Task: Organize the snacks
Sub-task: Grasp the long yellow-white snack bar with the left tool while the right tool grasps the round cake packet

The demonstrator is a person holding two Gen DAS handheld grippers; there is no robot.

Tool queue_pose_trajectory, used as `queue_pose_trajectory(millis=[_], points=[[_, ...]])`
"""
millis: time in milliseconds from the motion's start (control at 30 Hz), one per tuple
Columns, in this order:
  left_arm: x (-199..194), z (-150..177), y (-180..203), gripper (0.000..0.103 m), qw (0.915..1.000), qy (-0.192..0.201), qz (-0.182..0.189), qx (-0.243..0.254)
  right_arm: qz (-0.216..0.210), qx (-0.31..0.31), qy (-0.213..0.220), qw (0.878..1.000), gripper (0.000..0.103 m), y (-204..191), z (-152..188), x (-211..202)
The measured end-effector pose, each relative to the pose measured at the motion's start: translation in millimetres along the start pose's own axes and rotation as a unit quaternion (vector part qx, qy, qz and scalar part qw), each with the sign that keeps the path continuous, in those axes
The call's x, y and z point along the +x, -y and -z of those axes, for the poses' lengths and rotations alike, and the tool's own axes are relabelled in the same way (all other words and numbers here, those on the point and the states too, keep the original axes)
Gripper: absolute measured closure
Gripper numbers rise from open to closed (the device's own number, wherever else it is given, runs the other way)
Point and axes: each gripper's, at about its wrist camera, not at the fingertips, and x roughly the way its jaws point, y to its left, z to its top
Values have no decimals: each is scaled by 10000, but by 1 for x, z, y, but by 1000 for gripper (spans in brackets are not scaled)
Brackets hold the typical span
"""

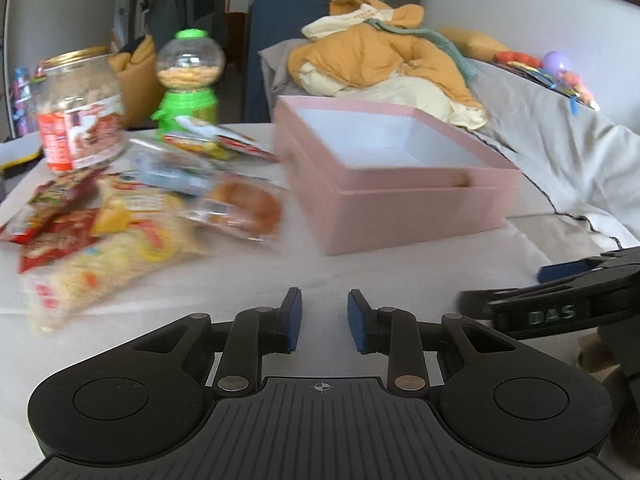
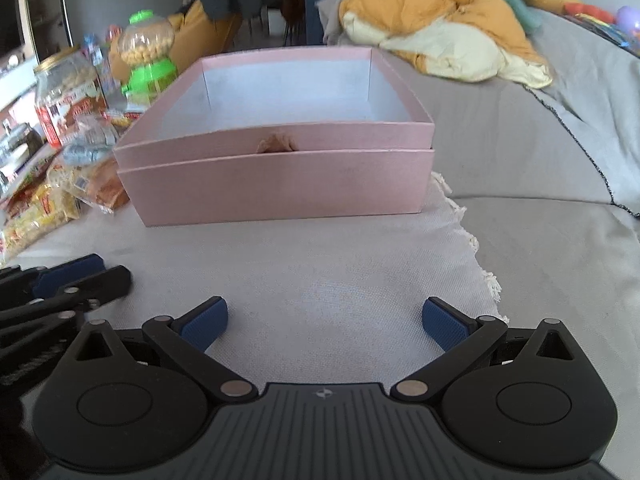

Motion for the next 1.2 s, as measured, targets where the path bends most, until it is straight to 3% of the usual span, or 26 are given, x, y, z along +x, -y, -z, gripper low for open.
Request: queue_pose_trajectory(millis=[133,233,367,500,533,700,767,800,900,1000,1200], points=[[-23,-11,-50,72,9991,256,-272,-180,-70,-143,-128,9998,0,2,-5,0],[-35,-24,-83,72,9987,388,-321,-43,-384,-290,-131,9988,0,-10,-12,3],[-27,-40,-111,72,9995,-75,5,317,-887,-586,-103,9943,0,-45,-23,6],[-13,-41,-109,70,9944,-397,74,977,-1176,-878,-41,9892,0,-75,-32,3],[-9,-42,-107,63,9932,-444,69,1076,-1248,-916,-6,9880,0,-80,-35,1],[10,-41,-106,54,9944,-544,266,871,-1306,-1008,-63,9863,0,-89,-46,-3],[15,-37,-102,53,9939,-522,209,948,-1292,-910,-173,9873,4,-88,-46,2],[14,-35,-101,55,9941,-505,152,946,-1299,-860,-194,9876,11,-88,-44,4],[5,-34,-106,55,9972,-495,-63,559,-1497,-697,-280,9859,19,-93,-44,5],[-9,-22,-115,61,9985,-326,-433,102,-1791,-457,-287,9824,20,-101,-51,5],[-34,2,-130,66,9950,-33,-490,-868,-1721,533,-356,9830,19,-121,-77,31]])
